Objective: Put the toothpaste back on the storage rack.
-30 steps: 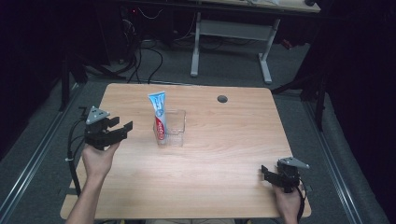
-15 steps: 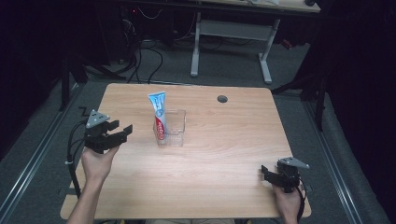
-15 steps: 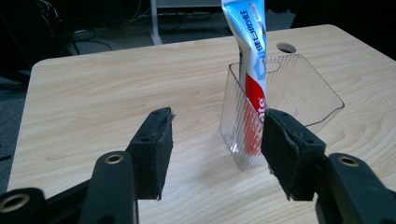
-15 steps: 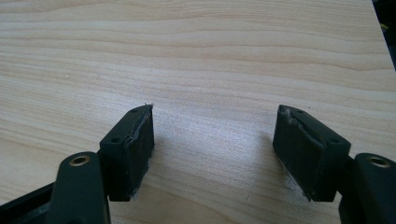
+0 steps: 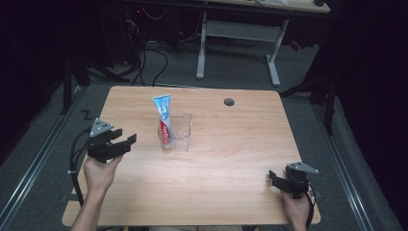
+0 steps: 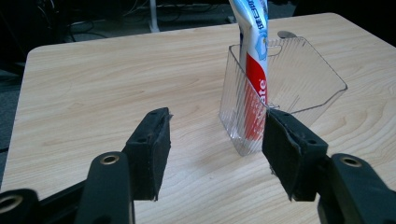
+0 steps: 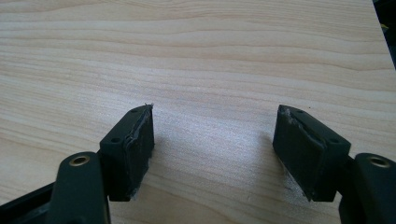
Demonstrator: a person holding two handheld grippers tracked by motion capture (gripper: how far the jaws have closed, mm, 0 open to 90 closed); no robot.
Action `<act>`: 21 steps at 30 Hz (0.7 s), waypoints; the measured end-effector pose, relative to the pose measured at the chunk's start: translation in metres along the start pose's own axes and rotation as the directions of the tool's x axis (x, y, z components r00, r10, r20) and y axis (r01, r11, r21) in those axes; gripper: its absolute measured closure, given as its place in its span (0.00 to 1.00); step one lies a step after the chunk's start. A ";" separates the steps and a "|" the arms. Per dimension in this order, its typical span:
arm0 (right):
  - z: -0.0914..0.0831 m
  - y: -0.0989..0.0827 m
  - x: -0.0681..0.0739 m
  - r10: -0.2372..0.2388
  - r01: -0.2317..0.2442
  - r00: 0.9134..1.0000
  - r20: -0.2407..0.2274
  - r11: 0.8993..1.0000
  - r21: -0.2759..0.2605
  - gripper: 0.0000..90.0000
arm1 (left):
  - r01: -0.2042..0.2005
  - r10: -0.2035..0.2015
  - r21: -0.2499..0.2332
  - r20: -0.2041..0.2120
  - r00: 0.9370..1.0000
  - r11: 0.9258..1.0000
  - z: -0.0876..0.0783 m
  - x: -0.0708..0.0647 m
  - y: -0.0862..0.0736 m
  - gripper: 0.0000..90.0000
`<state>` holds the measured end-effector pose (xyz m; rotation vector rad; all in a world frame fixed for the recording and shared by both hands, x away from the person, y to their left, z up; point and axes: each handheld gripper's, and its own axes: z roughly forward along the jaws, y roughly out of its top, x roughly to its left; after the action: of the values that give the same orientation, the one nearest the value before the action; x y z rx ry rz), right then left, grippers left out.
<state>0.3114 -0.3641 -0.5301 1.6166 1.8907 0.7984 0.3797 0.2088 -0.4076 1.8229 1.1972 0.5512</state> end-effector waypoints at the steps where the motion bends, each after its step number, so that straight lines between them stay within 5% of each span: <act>1: 0.000 0.000 0.000 0.000 0.000 1.000 0.000 1.000 0.000 0.33 | -0.001 0.001 0.003 0.000 1.000 1.000 0.000 0.000 0.000 0.47; 21: 0.000 0.000 0.000 -0.001 0.001 1.000 0.000 1.000 0.000 0.33 | -0.003 0.004 0.031 -0.012 1.000 1.000 0.003 -0.001 -0.013 0.44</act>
<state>0.3114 -0.3641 -0.5301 1.6161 1.8915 0.7983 0.3747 0.2095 -0.4200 1.8503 1.2174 0.5494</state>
